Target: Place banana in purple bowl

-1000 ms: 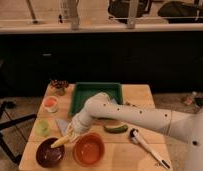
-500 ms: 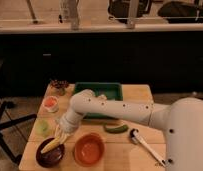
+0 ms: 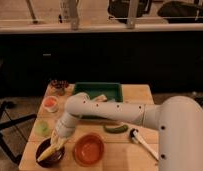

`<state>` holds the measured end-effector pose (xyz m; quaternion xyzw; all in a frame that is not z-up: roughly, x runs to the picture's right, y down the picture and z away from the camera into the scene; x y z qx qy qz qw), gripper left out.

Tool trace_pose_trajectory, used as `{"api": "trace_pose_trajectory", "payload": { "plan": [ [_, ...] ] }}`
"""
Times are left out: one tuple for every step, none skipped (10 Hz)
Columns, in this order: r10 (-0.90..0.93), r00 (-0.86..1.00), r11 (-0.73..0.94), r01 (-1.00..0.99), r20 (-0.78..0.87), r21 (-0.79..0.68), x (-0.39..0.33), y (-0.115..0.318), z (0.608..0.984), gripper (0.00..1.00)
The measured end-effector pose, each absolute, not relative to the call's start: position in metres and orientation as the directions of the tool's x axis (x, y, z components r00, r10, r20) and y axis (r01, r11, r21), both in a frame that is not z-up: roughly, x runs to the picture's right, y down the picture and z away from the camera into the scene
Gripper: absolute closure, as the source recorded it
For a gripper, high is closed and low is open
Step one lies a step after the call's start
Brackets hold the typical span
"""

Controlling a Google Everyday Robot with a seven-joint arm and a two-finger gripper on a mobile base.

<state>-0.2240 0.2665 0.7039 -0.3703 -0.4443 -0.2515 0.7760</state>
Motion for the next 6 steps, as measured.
{"api": "trace_pose_trajectory", "payload": {
  "plan": [
    [-0.063,0.466,0.587,0.733,0.883,-0.344,-0.2285,0.2710,0.7015,1.00],
    [-0.064,0.459,0.582,0.739,0.886,-0.341,-0.2308,0.2723,0.7006,1.00],
    [-0.064,0.460,0.582,0.738,0.885,-0.342,-0.2299,0.2720,0.7009,0.99],
    [-0.063,0.462,0.583,0.736,0.885,-0.343,-0.2290,0.2716,0.7012,0.94],
    [-0.063,0.462,0.584,0.736,0.885,-0.343,-0.2287,0.2716,0.7014,0.86],
    [-0.063,0.461,0.583,0.737,0.885,-0.342,-0.2294,0.2718,0.7011,0.74]
  ]
}}
